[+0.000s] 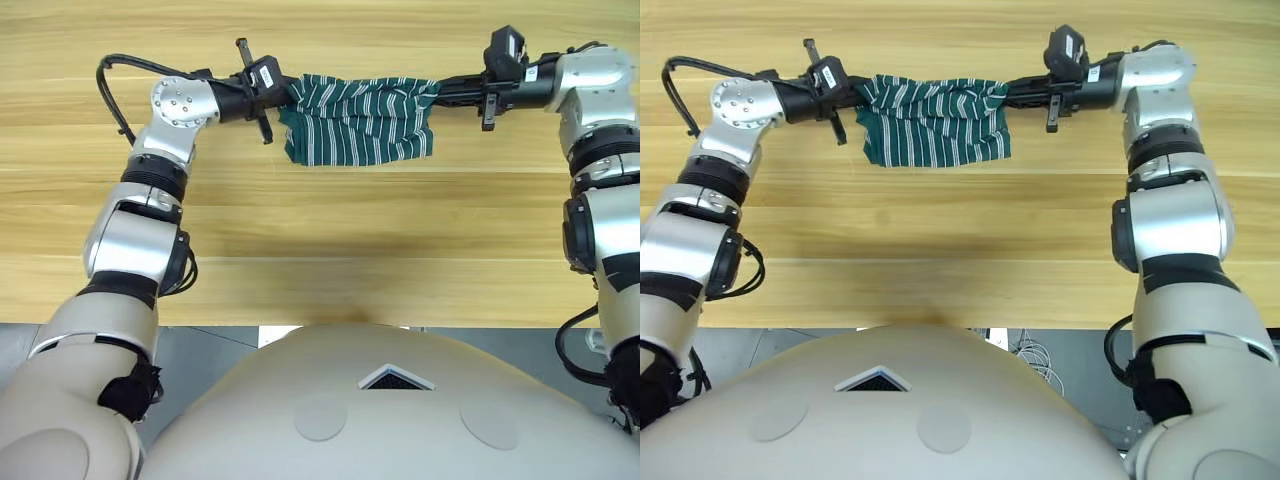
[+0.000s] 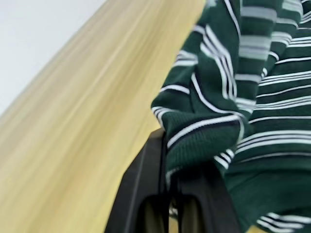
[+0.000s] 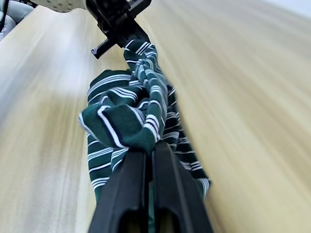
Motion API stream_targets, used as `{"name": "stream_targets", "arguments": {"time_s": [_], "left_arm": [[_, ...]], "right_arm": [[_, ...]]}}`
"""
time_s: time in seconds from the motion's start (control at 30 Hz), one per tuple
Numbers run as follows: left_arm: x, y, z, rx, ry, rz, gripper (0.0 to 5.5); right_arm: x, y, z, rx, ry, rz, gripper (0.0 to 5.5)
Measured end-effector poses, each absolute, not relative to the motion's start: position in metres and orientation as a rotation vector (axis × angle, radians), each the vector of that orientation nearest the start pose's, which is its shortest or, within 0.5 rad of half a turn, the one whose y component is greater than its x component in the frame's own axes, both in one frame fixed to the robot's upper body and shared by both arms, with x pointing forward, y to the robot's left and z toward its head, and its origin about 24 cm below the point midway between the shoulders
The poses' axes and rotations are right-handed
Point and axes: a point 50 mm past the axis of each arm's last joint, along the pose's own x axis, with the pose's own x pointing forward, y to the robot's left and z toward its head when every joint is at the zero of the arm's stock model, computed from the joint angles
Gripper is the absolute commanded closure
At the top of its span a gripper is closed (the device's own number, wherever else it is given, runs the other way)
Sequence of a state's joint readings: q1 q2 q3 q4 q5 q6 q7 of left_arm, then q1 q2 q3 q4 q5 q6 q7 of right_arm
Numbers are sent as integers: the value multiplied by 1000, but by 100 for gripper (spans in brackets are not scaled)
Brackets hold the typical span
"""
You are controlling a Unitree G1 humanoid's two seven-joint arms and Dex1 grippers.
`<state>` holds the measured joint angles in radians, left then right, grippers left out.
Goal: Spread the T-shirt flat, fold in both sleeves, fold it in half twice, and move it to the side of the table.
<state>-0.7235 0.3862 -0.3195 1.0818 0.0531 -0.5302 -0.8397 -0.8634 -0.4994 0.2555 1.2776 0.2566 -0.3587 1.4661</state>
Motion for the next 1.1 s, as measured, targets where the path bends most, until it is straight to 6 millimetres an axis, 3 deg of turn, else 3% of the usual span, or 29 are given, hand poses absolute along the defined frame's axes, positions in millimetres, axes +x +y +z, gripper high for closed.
{"name": "stream_targets", "arguments": {"time_s": [0.23,0.43,0.5,0.6,0.7,0.77,0.87,0.93,1.1], "left_arm": [[342,161,35,562,242,-1010,428],[348,174,36,262,320,-885,343],[348,177,32,170,366,-859,311],[353,181,40,-8,343,-794,259],[365,186,62,-131,198,-716,212],[370,190,79,-167,58,-672,181],[368,193,101,-162,-139,-644,181],[361,196,102,-132,-189,-608,181],[333,186,78,-67,-203,-544,181]], "right_arm": [[343,-222,74,-226,330,1138,360],[356,-227,80,-261,254,898,268],[357,-228,84,-260,207,871,233],[350,-226,91,-270,65,956,230],[340,-213,94,-314,-72,1122,230],[337,-195,95,-313,-162,1227,230],[334,-160,87,-296,-162,1373,230],[332,-143,77,-289,-99,1441,230],[333,-103,53,-261,125,1477,230]]}}
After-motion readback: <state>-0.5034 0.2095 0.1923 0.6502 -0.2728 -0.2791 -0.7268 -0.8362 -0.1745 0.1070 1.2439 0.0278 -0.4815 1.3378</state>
